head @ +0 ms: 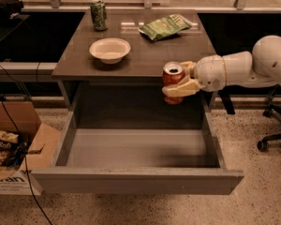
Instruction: Place coke can into top drawer
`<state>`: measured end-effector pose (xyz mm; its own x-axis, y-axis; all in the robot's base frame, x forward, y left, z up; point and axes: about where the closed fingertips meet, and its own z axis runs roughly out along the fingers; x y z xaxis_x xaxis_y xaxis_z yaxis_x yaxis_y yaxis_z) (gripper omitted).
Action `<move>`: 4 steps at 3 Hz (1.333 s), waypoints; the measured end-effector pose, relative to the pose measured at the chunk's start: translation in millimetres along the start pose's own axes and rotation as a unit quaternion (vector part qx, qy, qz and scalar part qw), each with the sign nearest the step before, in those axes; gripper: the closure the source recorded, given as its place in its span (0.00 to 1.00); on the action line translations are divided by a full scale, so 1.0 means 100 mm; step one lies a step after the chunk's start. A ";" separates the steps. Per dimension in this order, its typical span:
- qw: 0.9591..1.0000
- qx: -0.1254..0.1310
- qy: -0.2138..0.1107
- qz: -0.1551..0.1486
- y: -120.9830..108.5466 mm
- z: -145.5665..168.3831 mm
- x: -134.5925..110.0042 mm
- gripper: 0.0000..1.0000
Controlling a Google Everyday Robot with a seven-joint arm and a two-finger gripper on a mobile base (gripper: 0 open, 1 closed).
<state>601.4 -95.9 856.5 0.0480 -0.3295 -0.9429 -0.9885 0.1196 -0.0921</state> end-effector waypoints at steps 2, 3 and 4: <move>0.999 0.003 0.005 0.039 0.28 0.05 0.66 1.00; 0.992 0.002 -0.059 0.109 0.46 0.11 1.07 1.00; 0.994 0.000 -0.051 0.100 0.45 0.14 1.03 1.00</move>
Offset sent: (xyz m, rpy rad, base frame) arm -0.0356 -0.0307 -0.1114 0.0056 0.1144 -0.0744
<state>564.4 -111.6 750.4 -0.1358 -0.2025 -0.9698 -0.9796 0.1740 0.1009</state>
